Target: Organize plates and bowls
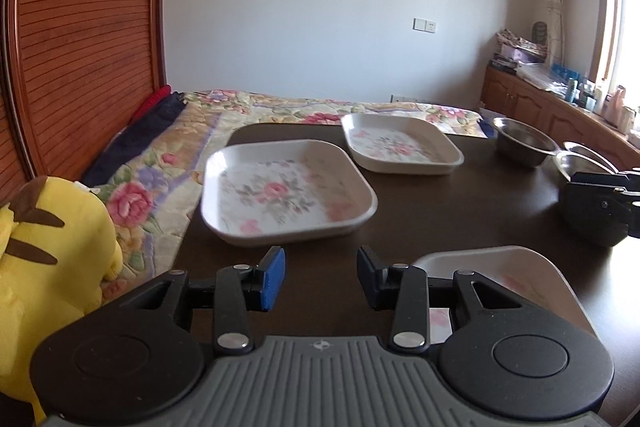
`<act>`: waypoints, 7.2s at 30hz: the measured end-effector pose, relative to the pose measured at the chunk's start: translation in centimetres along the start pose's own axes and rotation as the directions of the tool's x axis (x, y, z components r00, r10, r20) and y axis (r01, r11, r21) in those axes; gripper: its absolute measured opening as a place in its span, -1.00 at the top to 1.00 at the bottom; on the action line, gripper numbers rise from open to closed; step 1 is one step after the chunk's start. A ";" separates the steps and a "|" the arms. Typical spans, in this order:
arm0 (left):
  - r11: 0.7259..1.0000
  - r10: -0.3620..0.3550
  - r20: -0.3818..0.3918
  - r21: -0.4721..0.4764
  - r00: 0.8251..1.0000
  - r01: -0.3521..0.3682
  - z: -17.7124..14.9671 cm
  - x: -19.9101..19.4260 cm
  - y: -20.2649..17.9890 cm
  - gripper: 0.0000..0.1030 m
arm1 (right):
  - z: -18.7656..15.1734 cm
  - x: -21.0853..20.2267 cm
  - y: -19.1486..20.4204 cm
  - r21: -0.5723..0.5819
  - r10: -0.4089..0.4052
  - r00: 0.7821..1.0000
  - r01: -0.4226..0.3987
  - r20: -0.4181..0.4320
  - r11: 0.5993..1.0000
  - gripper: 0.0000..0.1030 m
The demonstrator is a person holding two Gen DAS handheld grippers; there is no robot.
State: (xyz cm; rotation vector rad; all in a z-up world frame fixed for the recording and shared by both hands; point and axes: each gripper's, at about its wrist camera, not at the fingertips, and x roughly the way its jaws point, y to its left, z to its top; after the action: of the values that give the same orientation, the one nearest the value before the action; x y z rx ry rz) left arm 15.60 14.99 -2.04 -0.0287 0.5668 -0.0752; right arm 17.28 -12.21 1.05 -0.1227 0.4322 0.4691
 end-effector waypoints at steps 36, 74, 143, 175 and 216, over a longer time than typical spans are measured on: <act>1.000 0.007 -0.034 -0.015 0.999 -0.008 3.8 9.5 9.2 0.29 | 5.2 15.8 4.6 -0.027 0.164 0.955 -0.177 -0.247 0.984 0.19; 0.999 -0.003 -0.018 -0.041 1.000 0.003 3.5 7.1 8.8 0.63 | 4.4 16.7 5.1 -0.026 0.232 0.917 -0.254 -0.326 0.967 0.59; 0.996 -0.066 -0.045 0.059 0.997 0.069 -1.9 -3.7 -5.5 0.63 | -2.7 -1.3 -1.3 0.036 0.181 0.969 -0.178 -0.170 0.983 0.65; 0.996 -0.048 -0.081 0.074 0.996 0.054 -3.1 -2.9 -5.6 0.58 | -3.7 -1.3 -0.8 0.041 0.176 0.965 -0.171 -0.195 0.984 0.63; 0.997 -0.002 -0.038 0.079 0.999 0.005 -0.1 -1.5 -4.1 -1.00 | -1.2 -0.6 -1.6 0.053 0.197 0.976 -0.193 -0.093 0.980 0.62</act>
State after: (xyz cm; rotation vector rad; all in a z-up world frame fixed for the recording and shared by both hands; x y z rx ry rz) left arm 14.05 10.98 -1.17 0.0491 0.6017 -0.1021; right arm 17.13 -14.09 0.26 -0.0608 0.5529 0.6481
